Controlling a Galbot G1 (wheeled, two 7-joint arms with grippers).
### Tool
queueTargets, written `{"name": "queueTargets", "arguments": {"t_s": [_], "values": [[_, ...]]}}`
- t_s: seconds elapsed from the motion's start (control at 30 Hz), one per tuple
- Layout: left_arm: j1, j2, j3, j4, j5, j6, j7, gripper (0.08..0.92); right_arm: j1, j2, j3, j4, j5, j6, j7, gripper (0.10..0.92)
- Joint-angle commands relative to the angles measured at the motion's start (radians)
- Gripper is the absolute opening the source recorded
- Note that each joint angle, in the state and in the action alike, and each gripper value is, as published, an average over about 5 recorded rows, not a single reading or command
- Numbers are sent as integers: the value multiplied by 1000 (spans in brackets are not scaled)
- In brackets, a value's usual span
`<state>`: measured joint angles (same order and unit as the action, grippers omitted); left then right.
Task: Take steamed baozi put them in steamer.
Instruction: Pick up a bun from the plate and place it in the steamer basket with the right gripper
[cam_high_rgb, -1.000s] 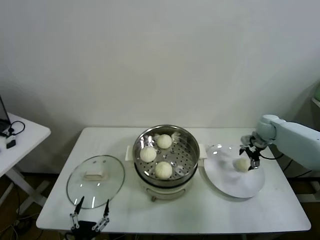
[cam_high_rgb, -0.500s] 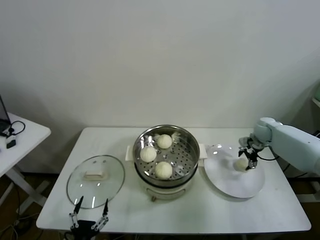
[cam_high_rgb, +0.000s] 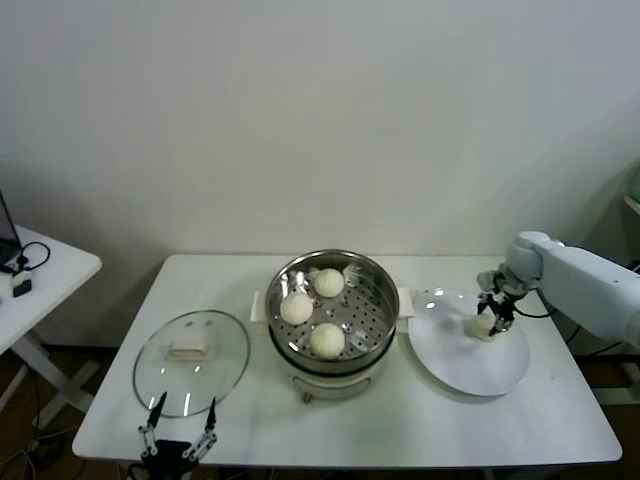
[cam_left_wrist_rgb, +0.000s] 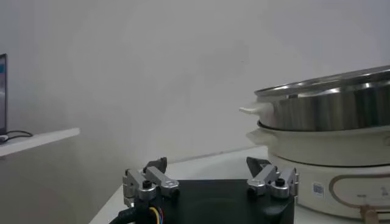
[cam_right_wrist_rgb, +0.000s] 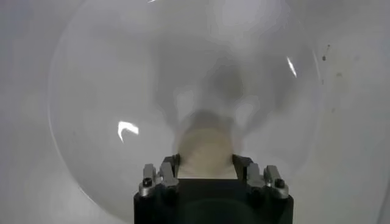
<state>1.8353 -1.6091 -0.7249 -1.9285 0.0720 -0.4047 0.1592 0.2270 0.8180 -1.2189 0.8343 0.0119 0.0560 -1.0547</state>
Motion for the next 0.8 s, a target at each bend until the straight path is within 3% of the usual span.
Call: {"name": "queueTargets", "arguments": {"t_s": [0.03, 0.47, 0.8], "values": [[2, -49, 3, -4, 2, -1, -1, 823, 173, -37, -152, 122, 105, 0, -30, 604], [6, -49, 8, -34, -6, 7, 1, 823, 803, -46, -578, 542, 387, -21, -60, 599], [8, -49, 15, -47, -20, 7, 4, 823, 973, 63, -564, 733, 585, -126, -52, 595]]}}
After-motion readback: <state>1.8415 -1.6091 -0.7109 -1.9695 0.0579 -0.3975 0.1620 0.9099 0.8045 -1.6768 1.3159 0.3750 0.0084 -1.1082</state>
